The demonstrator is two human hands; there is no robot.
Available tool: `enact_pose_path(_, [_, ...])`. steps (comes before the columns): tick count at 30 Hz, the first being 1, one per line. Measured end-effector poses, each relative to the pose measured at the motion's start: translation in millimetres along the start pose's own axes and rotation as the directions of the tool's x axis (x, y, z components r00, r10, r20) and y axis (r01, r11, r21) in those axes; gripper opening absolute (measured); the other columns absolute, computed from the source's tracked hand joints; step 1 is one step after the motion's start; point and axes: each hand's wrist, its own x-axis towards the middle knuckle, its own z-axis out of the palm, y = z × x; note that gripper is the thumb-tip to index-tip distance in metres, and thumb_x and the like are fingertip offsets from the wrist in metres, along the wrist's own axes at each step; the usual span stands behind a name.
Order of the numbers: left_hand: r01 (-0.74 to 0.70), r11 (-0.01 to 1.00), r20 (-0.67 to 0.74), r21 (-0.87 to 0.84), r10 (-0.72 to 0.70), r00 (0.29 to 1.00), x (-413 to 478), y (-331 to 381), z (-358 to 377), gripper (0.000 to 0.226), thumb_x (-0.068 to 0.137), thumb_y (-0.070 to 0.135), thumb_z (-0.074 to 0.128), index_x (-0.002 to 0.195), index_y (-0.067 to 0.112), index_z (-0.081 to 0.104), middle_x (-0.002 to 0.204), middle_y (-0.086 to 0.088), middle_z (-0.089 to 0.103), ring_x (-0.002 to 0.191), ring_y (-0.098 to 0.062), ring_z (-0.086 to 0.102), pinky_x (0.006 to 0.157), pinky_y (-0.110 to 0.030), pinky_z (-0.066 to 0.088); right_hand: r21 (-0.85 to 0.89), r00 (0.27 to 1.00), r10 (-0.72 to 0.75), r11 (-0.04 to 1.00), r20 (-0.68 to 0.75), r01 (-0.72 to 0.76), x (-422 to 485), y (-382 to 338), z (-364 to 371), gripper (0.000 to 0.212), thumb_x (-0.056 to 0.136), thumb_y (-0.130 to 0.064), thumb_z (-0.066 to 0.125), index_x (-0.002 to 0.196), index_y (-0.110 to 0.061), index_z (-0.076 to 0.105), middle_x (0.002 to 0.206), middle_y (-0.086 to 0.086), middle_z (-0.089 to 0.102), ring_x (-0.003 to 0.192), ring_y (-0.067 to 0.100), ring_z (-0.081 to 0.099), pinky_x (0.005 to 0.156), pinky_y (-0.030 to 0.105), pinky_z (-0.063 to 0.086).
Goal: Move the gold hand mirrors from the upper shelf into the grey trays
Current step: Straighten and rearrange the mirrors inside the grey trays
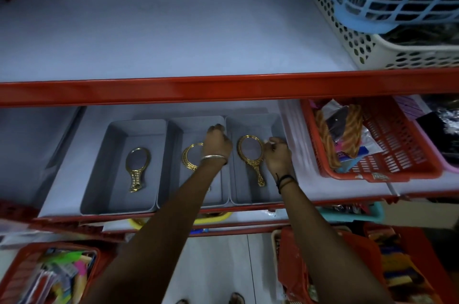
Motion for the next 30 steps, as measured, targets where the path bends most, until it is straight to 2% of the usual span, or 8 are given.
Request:
enact_pose_path(4, [0.171,0.984,-0.044,-0.04,-0.173,0.984,-2,-39,-41,0.031,0.086,-0.006,0.043,0.111,-0.011,0.06,0.115,-0.031,0.062,0.109,-0.041,0.059,0.088,-0.037,0.049,0.082,0.989,-0.147,0.986,0.016,0.145,-23,-26,19,0.02,0.093,-0.015,0.052,0.102,-0.002,0.064,0.103,0.016,0.069,0.09,0.022,0.061,0.086,0.038,0.053])
enact_pose_path(7, [0.31,0.95,0.032,0.03,-0.311,0.95,-7,-67,-55,0.032,0.089,0.006,0.051,0.115,-0.011,0.057,0.123,-0.032,0.058,0.114,-0.042,0.056,0.092,-0.038,0.047,0.036,0.957,-0.24,0.971,0.162,0.237,-42,-41,53,0.016,0.091,-0.01,0.053,0.101,-0.001,0.062,0.094,0.015,0.067,0.085,0.022,0.06,0.078,0.037,0.053])
enact_pose_path(9, [0.332,0.937,0.104,0.107,-0.343,0.934,-11,-80,-58,0.037,0.092,0.014,0.05,0.121,-0.009,0.055,0.129,-0.028,0.055,0.118,-0.039,0.054,0.095,-0.035,0.046,-0.082,0.93,-0.25,0.956,0.27,0.281,-52,-48,78,0.015,0.091,-0.006,0.05,0.098,0.003,0.06,0.099,0.023,0.067,0.085,0.025,0.06,0.072,0.032,0.046])
enact_pose_path(12, [0.382,0.918,0.207,0.103,-0.396,0.895,-14,-84,-60,0.039,0.092,0.007,0.049,0.127,-0.011,0.048,0.132,-0.026,0.054,0.121,-0.036,0.054,0.094,-0.035,0.047,-0.295,0.909,-0.121,0.922,0.399,0.252,-61,-48,110,0.023,0.088,0.0,0.047,0.107,0.006,0.058,0.116,0.026,0.063,0.101,0.03,0.062,0.073,0.029,0.048])
enact_pose_path(15, [0.419,0.903,0.278,0.096,-0.428,0.86,-14,-87,-55,0.045,0.093,0.006,0.048,0.135,-0.007,0.037,0.139,-0.024,0.048,0.125,-0.035,0.05,0.095,-0.035,0.046,-0.421,0.911,0.075,0.9,0.406,0.113,-62,-38,134,0.038,0.087,-0.001,0.049,0.124,0.003,0.055,0.127,0.02,0.06,0.112,0.034,0.061,0.092,0.037,0.054])
enact_pose_path(21, [0.453,0.891,0.351,0.024,-0.431,0.831,-21,-96,-41,0.064,0.089,0.007,0.055,0.144,-0.002,0.023,0.144,-0.021,0.042,0.129,-0.033,0.047,0.098,-0.034,0.045,-0.281,0.918,0.233,0.949,0.322,-0.142,-67,-20,151,0.04,0.089,-0.009,0.048,0.128,-0.001,0.051,0.129,0.015,0.061,0.114,0.03,0.061,0.093,0.036,0.052])
enact_pose_path(27, [0.45,0.892,0.396,0.032,-0.425,0.814,-25,-107,-44,0.064,0.085,0.001,0.057,0.141,0.004,0.027,0.139,-0.018,0.049,0.124,-0.032,0.052,0.094,-0.034,0.048,-0.329,0.901,0.233,0.938,0.365,-0.109,-64,-13,150,0.036,0.088,-0.015,0.053,0.12,0.0,0.054,0.121,0.016,0.065,0.107,0.029,0.064,0.082,0.029,0.051])
enact_pose_path(30, [0.438,0.899,0.404,0.034,-0.413,0.816,-25,-108,-44,0.074,0.081,0.009,0.065,0.143,0.008,0.024,0.141,-0.013,0.047,0.126,-0.029,0.051,0.098,-0.031,0.046,-0.363,0.901,0.195,0.931,0.387,-0.046,-59,-9,153,0.036,0.085,-0.014,0.056,0.119,-0.004,0.058,0.118,0.014,0.067,0.103,0.027,0.065,0.086,0.031,0.054])
